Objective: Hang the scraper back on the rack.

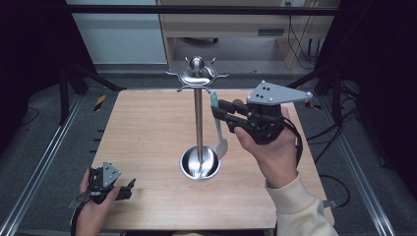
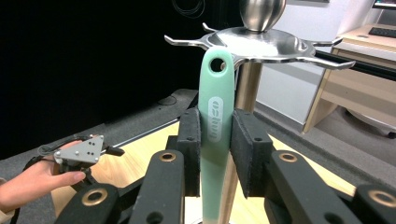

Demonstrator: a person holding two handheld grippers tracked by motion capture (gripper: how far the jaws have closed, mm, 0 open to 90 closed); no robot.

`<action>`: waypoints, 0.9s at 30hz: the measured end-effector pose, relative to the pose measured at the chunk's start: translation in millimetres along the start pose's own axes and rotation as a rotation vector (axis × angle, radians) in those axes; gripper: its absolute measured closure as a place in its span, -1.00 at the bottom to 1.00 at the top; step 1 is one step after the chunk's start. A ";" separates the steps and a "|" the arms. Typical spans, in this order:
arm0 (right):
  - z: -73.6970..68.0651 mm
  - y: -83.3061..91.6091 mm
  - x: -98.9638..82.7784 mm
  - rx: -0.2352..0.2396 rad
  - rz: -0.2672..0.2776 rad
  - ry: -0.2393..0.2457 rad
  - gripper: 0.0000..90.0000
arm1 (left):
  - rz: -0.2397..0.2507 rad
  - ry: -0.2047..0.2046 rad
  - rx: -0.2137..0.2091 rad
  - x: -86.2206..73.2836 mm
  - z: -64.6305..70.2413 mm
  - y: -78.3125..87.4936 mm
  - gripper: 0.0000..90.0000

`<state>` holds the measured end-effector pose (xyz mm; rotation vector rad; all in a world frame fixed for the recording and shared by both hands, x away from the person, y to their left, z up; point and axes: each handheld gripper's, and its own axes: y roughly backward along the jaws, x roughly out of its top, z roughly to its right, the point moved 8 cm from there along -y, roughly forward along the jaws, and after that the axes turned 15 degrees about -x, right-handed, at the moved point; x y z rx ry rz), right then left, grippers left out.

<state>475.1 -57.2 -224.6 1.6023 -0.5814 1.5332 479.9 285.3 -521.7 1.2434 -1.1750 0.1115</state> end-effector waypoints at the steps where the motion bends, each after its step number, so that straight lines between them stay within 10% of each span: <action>1: 0.3 -0.6 1.0 -0.002 -0.001 -0.003 0.65 | 0.000 0.000 -0.001 0.0 0.2 -0.1 -0.92; 27: 2.5 -19.9 -1.7 -0.023 -0.050 -0.013 0.64 | -0.003 -0.009 -0.013 1.3 2.0 -1.7 -0.91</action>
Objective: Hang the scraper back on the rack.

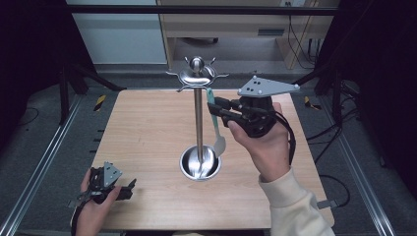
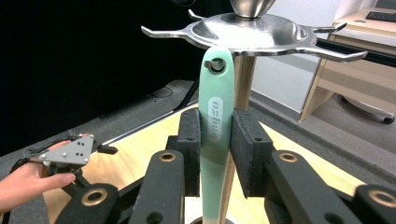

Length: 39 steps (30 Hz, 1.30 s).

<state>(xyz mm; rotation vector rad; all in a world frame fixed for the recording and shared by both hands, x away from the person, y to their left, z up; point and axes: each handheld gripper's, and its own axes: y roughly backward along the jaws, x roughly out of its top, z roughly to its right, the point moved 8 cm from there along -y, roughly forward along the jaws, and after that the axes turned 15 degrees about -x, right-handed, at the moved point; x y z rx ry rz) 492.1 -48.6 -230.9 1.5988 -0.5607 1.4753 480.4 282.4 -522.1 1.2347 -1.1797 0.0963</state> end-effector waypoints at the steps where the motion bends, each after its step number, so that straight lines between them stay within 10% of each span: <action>1: 0.0 -1.0 0.3 0.000 0.001 -0.003 0.65 | -0.001 0.000 -0.001 0.0 0.1 -0.1 -0.91; 39: -0.8 -6.7 -1.7 -0.033 0.040 0.008 0.64 | -0.008 0.000 -0.011 -0.8 0.9 -1.0 -0.90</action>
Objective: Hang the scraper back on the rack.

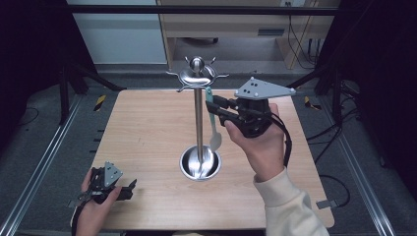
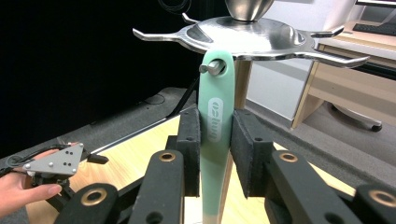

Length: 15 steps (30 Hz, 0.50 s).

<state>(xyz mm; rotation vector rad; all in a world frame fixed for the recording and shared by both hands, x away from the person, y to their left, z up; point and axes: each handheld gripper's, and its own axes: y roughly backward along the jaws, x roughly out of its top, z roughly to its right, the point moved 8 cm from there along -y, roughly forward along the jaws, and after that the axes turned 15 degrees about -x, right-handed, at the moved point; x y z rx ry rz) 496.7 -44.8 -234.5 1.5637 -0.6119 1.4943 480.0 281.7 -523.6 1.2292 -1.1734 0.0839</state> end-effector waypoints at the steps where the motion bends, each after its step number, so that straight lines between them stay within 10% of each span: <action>1: 0.1 0.1 -0.2 -0.001 0.001 0.002 0.64 | -0.002 0.000 0.000 -0.3 -0.1 0.0 -0.90; 15: 4.5 11.9 -3.7 -0.120 0.026 0.070 0.12 | 0.046 0.006 -0.006 4.0 0.3 3.0 -0.91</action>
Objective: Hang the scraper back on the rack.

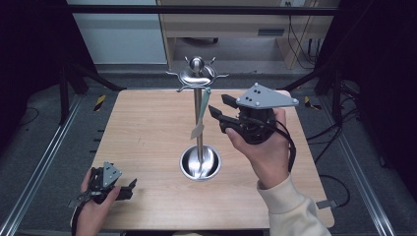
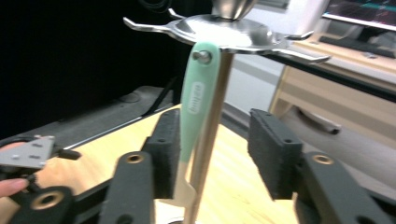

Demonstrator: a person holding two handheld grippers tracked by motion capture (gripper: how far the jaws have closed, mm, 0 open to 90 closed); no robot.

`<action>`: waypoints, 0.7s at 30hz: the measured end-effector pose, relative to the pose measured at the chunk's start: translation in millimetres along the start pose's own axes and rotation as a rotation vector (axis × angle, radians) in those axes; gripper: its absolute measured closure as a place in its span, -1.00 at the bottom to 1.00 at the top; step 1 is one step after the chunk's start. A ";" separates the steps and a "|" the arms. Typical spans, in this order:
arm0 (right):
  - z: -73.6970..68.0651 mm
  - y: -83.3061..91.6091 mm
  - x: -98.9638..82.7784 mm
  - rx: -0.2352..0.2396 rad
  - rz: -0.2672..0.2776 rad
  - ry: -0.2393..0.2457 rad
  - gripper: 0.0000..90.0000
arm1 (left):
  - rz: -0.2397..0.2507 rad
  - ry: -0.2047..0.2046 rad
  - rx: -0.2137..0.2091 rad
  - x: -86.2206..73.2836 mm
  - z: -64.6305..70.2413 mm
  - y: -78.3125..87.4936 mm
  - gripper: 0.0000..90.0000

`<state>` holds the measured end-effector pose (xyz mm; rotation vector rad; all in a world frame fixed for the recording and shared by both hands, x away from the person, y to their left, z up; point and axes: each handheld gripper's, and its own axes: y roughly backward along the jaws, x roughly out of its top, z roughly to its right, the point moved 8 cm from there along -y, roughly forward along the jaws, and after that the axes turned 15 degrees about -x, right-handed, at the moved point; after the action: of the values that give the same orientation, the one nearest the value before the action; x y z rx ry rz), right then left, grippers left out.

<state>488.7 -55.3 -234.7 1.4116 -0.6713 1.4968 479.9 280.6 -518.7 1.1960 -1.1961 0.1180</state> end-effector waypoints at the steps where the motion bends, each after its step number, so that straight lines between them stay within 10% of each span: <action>1: 1.2 1.0 -0.1 -0.008 -0.001 0.003 0.08 | 0.000 0.000 0.000 0.0 0.0 0.0 -0.91; 21: 34.8 14.3 -34.3 -0.102 -0.012 -0.028 -0.75 | 0.070 0.019 -0.008 5.9 -0.4 6.2 -0.93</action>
<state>487.9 -100.5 -258.1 1.3591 -0.7450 1.4157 478.8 280.7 -510.2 1.1435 -1.2211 0.1769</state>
